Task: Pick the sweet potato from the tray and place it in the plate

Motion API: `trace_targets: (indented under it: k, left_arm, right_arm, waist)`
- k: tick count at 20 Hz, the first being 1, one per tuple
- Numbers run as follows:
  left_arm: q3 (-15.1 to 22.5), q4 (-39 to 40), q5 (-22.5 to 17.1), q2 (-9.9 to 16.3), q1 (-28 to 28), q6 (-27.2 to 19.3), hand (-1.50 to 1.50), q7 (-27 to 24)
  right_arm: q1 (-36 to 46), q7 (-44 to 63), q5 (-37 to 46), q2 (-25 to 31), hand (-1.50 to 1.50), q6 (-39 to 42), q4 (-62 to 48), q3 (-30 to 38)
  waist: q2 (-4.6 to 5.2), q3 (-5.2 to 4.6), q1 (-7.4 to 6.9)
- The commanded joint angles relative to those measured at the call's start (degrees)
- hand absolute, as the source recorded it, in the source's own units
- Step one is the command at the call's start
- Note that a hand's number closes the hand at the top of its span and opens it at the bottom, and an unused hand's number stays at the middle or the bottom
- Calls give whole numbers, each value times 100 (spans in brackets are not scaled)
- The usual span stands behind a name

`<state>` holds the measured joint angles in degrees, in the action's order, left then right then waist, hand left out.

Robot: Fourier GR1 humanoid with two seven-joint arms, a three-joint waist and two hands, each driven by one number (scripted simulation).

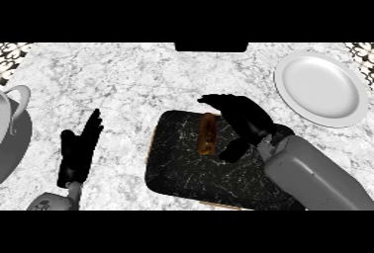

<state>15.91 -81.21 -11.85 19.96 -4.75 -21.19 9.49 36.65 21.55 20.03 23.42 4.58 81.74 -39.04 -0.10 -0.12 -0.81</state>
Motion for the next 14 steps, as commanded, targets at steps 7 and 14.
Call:
trace_targets:
  k: [7, 14]
  left_arm:
    - [-21, 187, 72, -151, 54, 111, 0, -143]
    - [-87, -235, 152, -52, -110, 98, 0, 363]
  right_arm:
    - [1711, 1913, 92, -910, -150, 2328, -883, -345]
    - [1690, 2668, -173, -1588, -150, 3244, -1748, -271]
  waist:
    - [10, 1, -12]
    - [13, 10, 9]
